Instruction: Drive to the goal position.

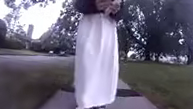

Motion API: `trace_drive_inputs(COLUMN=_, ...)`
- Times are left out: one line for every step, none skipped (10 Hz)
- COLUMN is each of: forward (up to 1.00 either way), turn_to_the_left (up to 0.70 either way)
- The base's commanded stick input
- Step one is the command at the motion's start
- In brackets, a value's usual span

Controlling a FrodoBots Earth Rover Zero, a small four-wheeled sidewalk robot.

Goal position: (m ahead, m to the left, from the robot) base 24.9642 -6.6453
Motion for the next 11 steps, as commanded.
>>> trace_drive_inputs(forward=0.7, turn_to_the_left=0.0)
trace_drive_inputs(forward=0.7, turn_to_the_left=0.0)
trace_drive_inputs(forward=0.7, turn_to_the_left=0.0)
trace_drive_inputs(forward=0.7, turn_to_the_left=0.0)
trace_drive_inputs(forward=0.31, turn_to_the_left=0.0)
trace_drive_inputs(forward=0.0, turn_to_the_left=0.0)
trace_drive_inputs(forward=0.0, turn_to_the_left=0.0)
trace_drive_inputs(forward=0.0, turn_to_the_left=0.0)
trace_drive_inputs(forward=0.0, turn_to_the_left=0.0)
trace_drive_inputs(forward=0.0, turn_to_the_left=0.0)
trace_drive_inputs(forward=0.0, turn_to_the_left=0.0)
